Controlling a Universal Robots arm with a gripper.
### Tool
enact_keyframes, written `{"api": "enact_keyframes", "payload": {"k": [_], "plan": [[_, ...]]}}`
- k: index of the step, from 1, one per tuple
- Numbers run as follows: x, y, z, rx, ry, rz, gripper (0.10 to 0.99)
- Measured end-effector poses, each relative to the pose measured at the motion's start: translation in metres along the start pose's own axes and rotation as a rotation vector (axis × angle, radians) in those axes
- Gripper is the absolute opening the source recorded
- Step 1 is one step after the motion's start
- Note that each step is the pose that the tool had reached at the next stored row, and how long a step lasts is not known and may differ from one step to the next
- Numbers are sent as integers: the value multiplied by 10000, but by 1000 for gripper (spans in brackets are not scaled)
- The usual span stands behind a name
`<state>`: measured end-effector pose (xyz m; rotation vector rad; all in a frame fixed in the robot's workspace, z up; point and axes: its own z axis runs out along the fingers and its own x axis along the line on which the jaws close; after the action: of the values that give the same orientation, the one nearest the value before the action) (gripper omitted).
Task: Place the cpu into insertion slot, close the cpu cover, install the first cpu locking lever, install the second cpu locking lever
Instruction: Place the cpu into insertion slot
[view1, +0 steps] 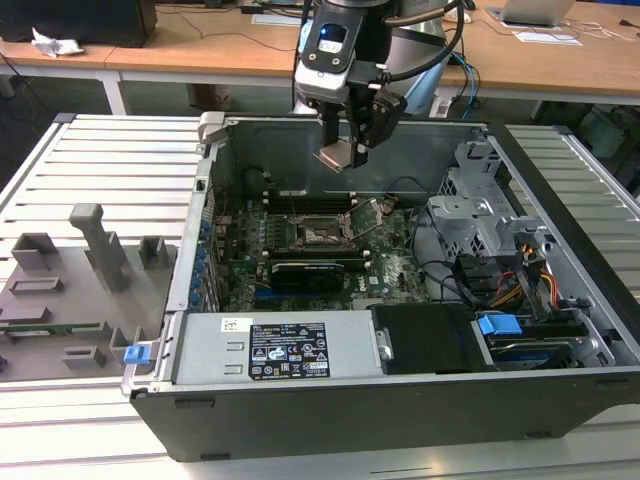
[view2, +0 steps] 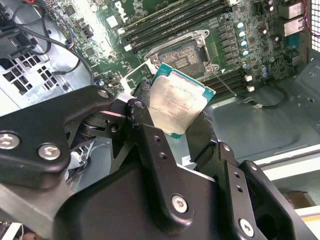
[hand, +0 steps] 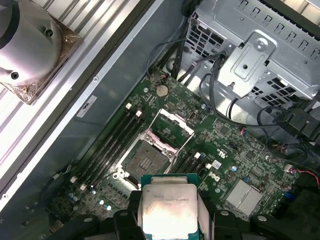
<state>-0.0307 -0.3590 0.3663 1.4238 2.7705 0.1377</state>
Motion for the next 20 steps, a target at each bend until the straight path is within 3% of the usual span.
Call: {"api": "enact_keyframes", "payload": {"k": [17, 20], "plan": [[1, -2, 8, -16, -72, 809, 529], [1, -3, 21, -26, -118, 1319, 529]]}}
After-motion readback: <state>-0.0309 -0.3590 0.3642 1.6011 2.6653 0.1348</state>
